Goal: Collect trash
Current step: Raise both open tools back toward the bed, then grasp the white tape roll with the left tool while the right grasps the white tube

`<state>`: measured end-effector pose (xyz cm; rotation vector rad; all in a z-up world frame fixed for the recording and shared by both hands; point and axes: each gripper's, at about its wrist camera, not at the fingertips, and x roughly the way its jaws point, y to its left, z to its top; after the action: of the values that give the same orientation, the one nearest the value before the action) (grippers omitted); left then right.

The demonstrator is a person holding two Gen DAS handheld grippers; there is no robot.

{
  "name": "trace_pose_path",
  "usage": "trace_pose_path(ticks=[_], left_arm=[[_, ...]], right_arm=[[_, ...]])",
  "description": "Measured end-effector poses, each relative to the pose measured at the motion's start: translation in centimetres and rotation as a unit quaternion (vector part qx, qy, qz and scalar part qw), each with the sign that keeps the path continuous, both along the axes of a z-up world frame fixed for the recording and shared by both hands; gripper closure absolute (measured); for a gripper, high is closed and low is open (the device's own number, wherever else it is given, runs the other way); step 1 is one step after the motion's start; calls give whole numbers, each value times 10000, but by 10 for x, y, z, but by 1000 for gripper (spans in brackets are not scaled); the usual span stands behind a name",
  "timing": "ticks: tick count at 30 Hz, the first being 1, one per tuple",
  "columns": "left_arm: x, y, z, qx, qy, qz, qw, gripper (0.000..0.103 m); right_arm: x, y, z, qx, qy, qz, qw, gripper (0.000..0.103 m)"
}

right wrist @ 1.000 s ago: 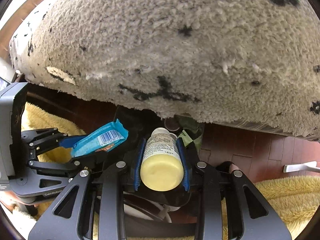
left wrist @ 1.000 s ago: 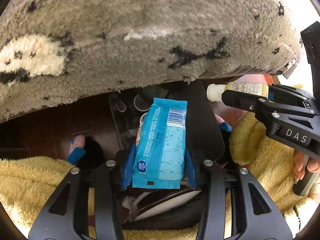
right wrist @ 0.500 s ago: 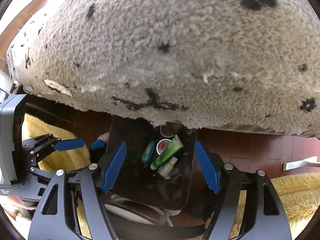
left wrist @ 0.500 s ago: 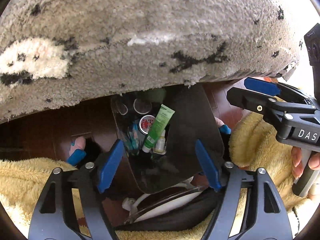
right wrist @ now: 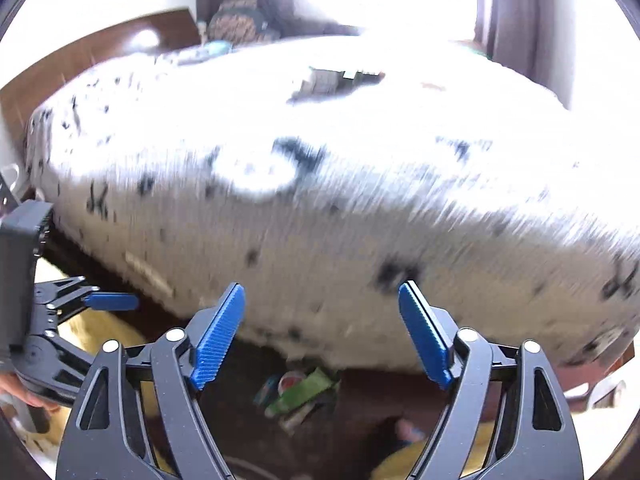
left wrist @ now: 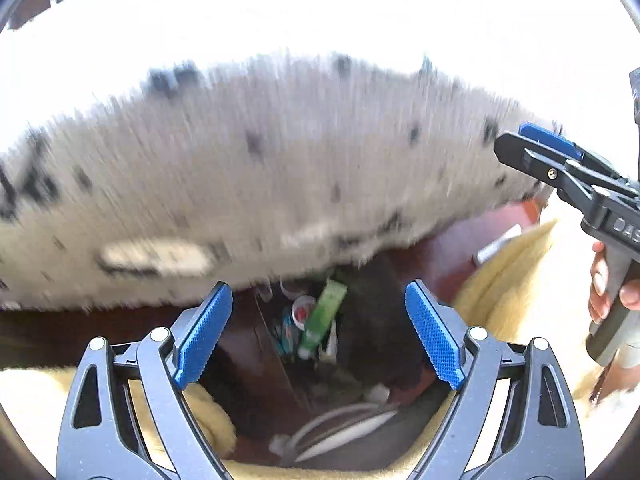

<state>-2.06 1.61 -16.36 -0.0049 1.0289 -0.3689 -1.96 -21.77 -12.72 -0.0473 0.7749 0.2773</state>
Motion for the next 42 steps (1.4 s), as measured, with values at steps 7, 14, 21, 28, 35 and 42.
trace_pose_path(ticks=[7, 14, 21, 28, 35, 42], left_arm=[[26, -1, 59, 198, -803, 115, 9965, 15], [82, -15, 85, 271, -910, 93, 9954, 15], [154, -39, 85, 559, -1180, 190, 9913, 15], [223, -43, 77, 430, -1221, 690, 9892, 15], [267, -53, 65, 343, -1152, 877, 9889, 16], [294, -52, 55, 191, -899, 1026, 9905, 30]], right_arm=[[38, -30, 44, 174, -316, -388, 9986, 21], [98, -41, 62, 122, -390, -762, 9963, 20], [186, -54, 56, -38, -244, -1243, 9919, 20], [265, -56, 34, -139, -78, -1578, 9873, 20], [321, -42, 18, -40, 29, -1661, 9861, 20], [348, -37, 11, 22, 208, -1715, 9850, 21]])
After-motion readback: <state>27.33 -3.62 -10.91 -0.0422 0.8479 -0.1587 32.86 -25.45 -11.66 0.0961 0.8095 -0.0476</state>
